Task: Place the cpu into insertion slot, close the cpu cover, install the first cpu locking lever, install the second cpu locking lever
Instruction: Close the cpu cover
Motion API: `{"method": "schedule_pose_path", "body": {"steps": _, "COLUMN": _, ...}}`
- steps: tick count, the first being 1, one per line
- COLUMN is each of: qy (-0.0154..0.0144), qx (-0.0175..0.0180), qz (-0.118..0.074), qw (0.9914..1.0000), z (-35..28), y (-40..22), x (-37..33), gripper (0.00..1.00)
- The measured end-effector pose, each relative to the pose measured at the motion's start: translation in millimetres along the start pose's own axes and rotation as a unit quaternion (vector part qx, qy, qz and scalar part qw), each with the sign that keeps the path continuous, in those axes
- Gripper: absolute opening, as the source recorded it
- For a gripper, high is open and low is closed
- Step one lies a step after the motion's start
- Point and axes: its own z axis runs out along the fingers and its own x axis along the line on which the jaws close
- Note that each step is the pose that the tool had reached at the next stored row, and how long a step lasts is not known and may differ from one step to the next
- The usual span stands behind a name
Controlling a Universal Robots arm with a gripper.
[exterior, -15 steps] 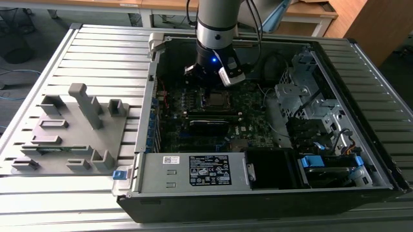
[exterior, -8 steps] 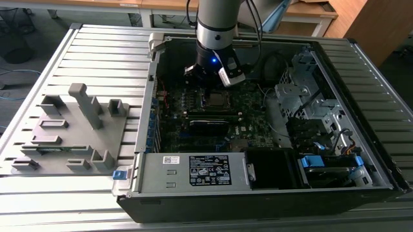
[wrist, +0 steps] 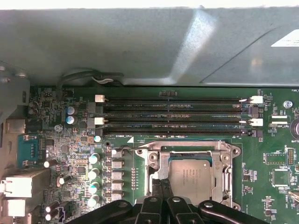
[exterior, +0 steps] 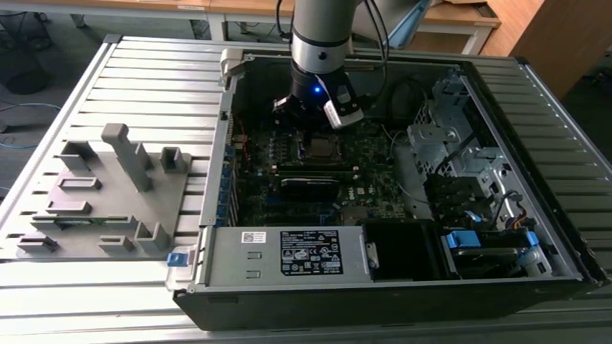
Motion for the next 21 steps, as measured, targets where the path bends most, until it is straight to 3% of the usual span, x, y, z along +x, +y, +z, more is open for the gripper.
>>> {"method": "schedule_pose_path", "body": {"steps": 21, "qy": -0.0001, "qx": 0.0000, "qz": 0.003, "qw": 1.00000, "z": 2.0, "y": -0.1, "x": 0.0, "gripper": 0.11}}
